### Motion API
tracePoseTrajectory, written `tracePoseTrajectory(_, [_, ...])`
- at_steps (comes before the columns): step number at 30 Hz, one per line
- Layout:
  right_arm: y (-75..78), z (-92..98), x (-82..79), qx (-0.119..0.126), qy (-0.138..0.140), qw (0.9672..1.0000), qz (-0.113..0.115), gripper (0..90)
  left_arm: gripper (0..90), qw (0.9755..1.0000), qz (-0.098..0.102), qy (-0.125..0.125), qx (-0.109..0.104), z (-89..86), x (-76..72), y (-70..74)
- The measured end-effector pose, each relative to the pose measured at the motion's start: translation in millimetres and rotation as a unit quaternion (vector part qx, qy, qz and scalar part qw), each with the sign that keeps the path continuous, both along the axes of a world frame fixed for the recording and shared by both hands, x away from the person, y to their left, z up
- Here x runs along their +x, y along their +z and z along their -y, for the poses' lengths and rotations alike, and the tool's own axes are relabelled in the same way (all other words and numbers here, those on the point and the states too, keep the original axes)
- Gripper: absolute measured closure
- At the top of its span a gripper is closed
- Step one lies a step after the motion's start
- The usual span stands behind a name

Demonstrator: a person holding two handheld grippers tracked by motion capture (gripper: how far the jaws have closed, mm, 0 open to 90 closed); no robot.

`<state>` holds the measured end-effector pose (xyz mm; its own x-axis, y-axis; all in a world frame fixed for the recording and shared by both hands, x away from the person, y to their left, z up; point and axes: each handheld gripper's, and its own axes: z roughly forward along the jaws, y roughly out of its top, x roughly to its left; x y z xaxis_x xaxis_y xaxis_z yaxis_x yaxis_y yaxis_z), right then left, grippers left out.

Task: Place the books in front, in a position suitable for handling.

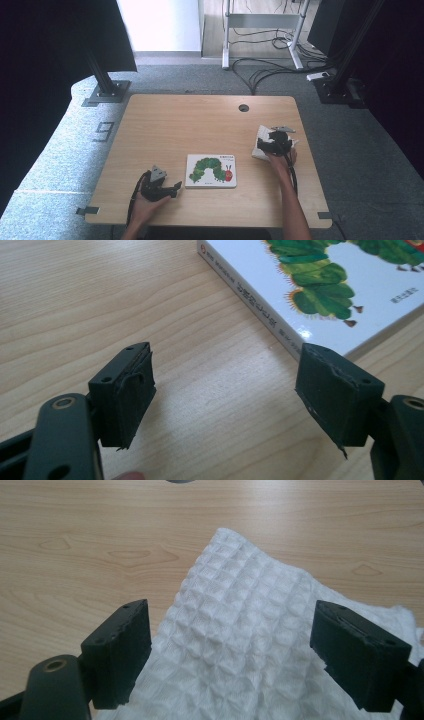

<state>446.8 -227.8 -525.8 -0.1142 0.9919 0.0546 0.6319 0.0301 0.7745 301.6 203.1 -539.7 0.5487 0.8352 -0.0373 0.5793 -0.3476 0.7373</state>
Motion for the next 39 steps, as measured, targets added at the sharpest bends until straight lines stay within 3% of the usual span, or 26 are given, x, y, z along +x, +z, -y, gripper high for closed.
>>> tracePoseTrajectory(6, [-21.4,-4.7,10.0,-0.033,-0.006,0.9987,-0.039,15.1,23.2,1.0,0.003,0.001,-0.006,-1.4,-6.2,2.3])
tracePoseTrajectory(10, [-22.9,-5.1,10.3,-0.029,-0.026,0.9984,-0.039,20.8,23.2,1.0,0.001,0.008,-0.005,-4.1,-7.5,1.4])
tracePoseTrajectory(11, [-21.9,-6.1,9.3,-0.027,-0.02,0.9987,-0.038,30.4,23.2,0.9999,-0.001,0.009,-0.006,-4.5,-8.5,1.2])
tracePoseTrajectory(12, [-21.9,-6.1,9.3,-0.027,-0.02,0.9987,-0.038,30.4,23.2,0.9999,-0.001,0.009,-0.006,-4.5,-8.5,1.2])
tracePoseTrajectory(13, [-20.5,-5.1,8.1,-0.027,-0.014,0.9989,-0.035,45.9,23.2,0.9999,0.001,0.011,-0.007,-3.9,-10.4,1.4])
tracePoseTrajectory(14, [-20.5,-5.1,8.1,-0.027,-0.014,0.9989,-0.035,45.9,23.3,0.9999,0.001,0.011,-0.007,-3.9,-10.4,1.4])
tracePoseTrajectory(15, [-19.3,-2.3,7.6,-0.024,-0.009,0.9991,-0.034,60.2,23.3,0.9999,0.002,0.009,-0.007,-3.8,-12.3,2.3])
tracePoseTrajectory(16, [-19.3,-2.3,7.6,-0.024,-0.009,0.9991,-0.034,60.2,23.3,0.9999,0.002,0.009,-0.007,-3.8,-12.3,2.3])
tracePoseTrajectory(18, [-19.0,1.7,7.2,-0.023,-0.011,0.9991,-0.033,71.1,23.3,0.9999,0.004,0.009,-0.009,-3.9,-14.0,3.4])
tracePoseTrajectory(20, [-19.5,6.1,6.5,-0.01,-0.012,0.9994,-0.031,75.2,23.3,0.9999,0.006,0.008,-0.012,-4.9,-15.0,4.4])
tracePoseTrajectory(21, [-19.4,11.8,4.1,0.012,-0.004,0.9996,-0.027,77.1,23.2,0.9998,0.01,0.008,-0.015,-5.7,-15.2,5.2])
tracePoseTrajectory(22, [-19.4,11.8,4.1,0.012,-0.004,0.9996,-0.027,77.1,23.2,0.9998,0.01,0.008,-0.015,-5.7,-15.2,5.2])
tracePoseTrajectory(23, [-18.0,16.0,-2.8,0.029,0.011,0.9995,-0.011,78.1,23.1,0.9997,0.013,0.006,-0.017,-6.4,-14.6,5.6])
tracePoseTrajectory(24, [-18.0,16.0,-2.8,0.029,0.011,0.9995,-0.011,78.1,23.0,0.9997,0.013,0.006,-0.017,-6.4,-14.6,5.6])
tracePoseTrajectory(25, [-13.5,18.8,-14.6,0.05,0.027,0.9983,0.015,78.4,22.8,0.9998,0.014,0.0,-0.016,-4.6,-12.4,4.4])
tracePoseTrajectory(26, [-13.5,18.8,-14.6,0.05,0.027,0.9983,0.015,78.4,22.6,0.9998,0.014,0.0,-0.016,-4.6,-12.4,4.4])
tracePoseTrajectory(27, [-7.2,18.3,-29.0,0.076,0.044,0.9952,0.042,78.7,22.3,0.9998,0.013,-0.005,-0.015,-2.6,-11.6,4.0])
tracePoseTrajectory(28, [-7.2,18.3,-29.0,0.076,0.044,0.9952,0.042,78.7,22.3,0.9998,0.013,-0.009,-0.014,0.3,-10.9,3.6])
tracePoseTrajectory(29, [0.4,14.2,-42.6,0.089,0.063,0.9918,0.066,78.9,21.9,0.9996,0.014,-0.022,-0.01,7.9,-10.3,3.4])
tracePoseTrajectory(30, [0.4,14.2,-42.6,0.089,0.063,0.9918,0.066,78.9,21.6,0.9996,0.014,-0.022,-0.01,7.9,-10.3,3.4])
tracePoseTrajectory(31, [9.5,8.6,-55.0,0.101,0.082,0.9874,0.09,78.9,21.2,0.9992,0.015,-0.038,-0.003,16.6,-10.4,2.8])
tracePoseTrajectory(32, [9.5,8.6,-55.0,0.101,0.082,0.9874,0.09,78.9,20.9,0.9992,0.015,-0.038,-0.003,16.6,-10.4,2.8])
tracePoseTrajectory(33, [20.0,0.9,-68.0,0.115,0.103,0.9814,0.113,79.0,20.6,0.9987,0.012,-0.049,0.003,24.5,-9.5,0.6])
tracePoseTrajectory(34, [20.0,0.9,-68.0,0.115,0.103,0.9814,0.113,79.0,20.4,0.9987,0.012,-0.049,0.003,24.5,-9.5,0.6])
tracePoseTrajectory(37, [37.5,-16.1,-83.6,0.115,0.135,0.9743,0.139,78.9,20.5,0.9983,0.004,-0.055,0.016,32.9,-5.8,-3.4])
tracePoseTrajectory(39, [40.6,-19.7,-86.2,0.119,0.141,0.9721,0.145,78.9,20.8,0.9984,0.0,-0.055,0.017,33.5,-3.8,-4.4])
